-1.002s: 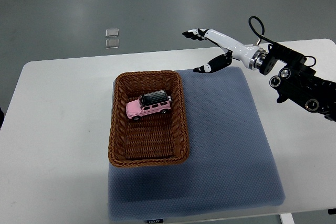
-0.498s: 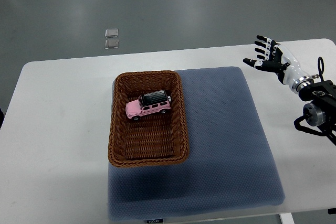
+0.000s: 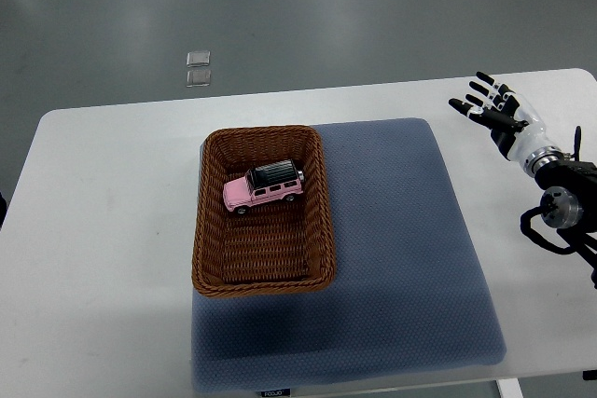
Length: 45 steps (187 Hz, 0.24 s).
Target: Place pink car in brown basket
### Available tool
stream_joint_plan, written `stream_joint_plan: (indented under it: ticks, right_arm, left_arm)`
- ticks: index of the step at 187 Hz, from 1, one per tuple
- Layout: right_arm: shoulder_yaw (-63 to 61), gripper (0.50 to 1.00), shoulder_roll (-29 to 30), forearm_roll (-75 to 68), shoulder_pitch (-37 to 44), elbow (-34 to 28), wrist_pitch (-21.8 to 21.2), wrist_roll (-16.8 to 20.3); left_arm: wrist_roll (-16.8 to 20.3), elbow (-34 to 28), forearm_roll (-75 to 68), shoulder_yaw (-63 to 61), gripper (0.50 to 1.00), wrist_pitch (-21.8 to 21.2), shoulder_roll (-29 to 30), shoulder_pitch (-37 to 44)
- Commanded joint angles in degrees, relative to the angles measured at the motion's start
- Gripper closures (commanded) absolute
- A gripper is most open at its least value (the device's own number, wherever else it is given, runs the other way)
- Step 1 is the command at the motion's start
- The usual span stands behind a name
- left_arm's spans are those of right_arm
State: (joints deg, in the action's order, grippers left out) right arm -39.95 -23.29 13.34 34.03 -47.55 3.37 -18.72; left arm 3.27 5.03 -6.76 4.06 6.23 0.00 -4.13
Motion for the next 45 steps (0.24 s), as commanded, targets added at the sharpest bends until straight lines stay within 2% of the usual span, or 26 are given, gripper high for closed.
stream_joint_plan:
  ticks: [1, 45]
  right_arm:
    - [-0.13, 0.587, 0.08, 0.02, 0.16, 0.0, 0.15, -0.18]
    - [-2.42, 0.587, 0.7, 0.37, 0.25, -0.27, -0.12, -0.27]
  left_arm:
    - [0.07, 0.07, -0.01, -0.01, 0.5, 0.01, 0.0, 0.0]
    - [0.07, 0.07, -0.01, 0.08, 0.5, 0.01, 0.0, 0.0]
